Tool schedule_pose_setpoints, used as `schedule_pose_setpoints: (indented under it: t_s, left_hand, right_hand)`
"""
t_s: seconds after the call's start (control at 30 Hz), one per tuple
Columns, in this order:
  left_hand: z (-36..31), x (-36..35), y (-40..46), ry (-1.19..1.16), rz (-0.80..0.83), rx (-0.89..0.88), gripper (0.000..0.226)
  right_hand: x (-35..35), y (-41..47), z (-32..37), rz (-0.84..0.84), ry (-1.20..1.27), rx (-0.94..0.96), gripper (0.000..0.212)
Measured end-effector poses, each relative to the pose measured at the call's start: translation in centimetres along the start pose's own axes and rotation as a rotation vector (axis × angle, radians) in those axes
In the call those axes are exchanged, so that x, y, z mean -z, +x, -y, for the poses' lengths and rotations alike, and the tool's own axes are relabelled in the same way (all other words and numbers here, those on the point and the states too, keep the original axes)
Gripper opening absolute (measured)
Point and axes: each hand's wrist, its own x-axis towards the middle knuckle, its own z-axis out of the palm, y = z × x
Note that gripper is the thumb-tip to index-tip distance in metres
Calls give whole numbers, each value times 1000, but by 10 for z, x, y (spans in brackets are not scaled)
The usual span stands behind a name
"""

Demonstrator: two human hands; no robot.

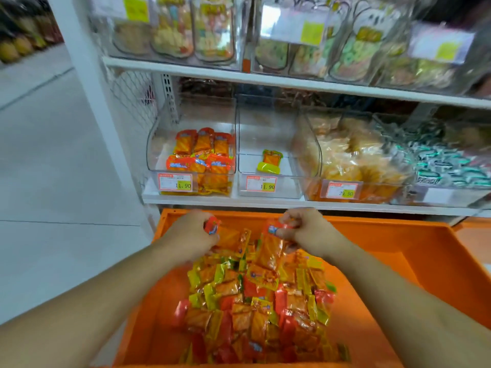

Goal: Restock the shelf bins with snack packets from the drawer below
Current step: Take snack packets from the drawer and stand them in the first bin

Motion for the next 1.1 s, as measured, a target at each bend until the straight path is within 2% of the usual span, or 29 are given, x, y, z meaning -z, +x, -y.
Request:
schedule_pose_setpoints:
  t_s: [0.17,0.3,0.37,0.5,0.67,0.77,0.9,1.1]
  left_hand:
    - [-33,39,-37,-440,15,-13,36]
    - [-47,47,-53,-683,121,-32,48]
    - [-50,47,-51,-720,114,-17,47]
    - [-59,46,-49,-934,166,52,33]
    - [-63,45,-42,-1044,134,74,28]
    - [-63,44,-39,-1098,94,73,28]
    - [-64,45,-38,-1146,81,42,27]
    - [-64,46,-42,-1119,49,22,34]
  right_hand:
    - [22,-42,58,-53,149,149,12]
    - [16,-57,72,-133,323,162,7]
    - [12,-59,81,-151,404,152,4]
    - [9,-55,88,-188,474,142,4]
    - [11,-46,94,-239,613,88,4]
    - [14,-40,95,-248,763,44,18]
    - [18,-34,94,-233,832,51,40]
    - [16,-35,90,-247,738,26,32]
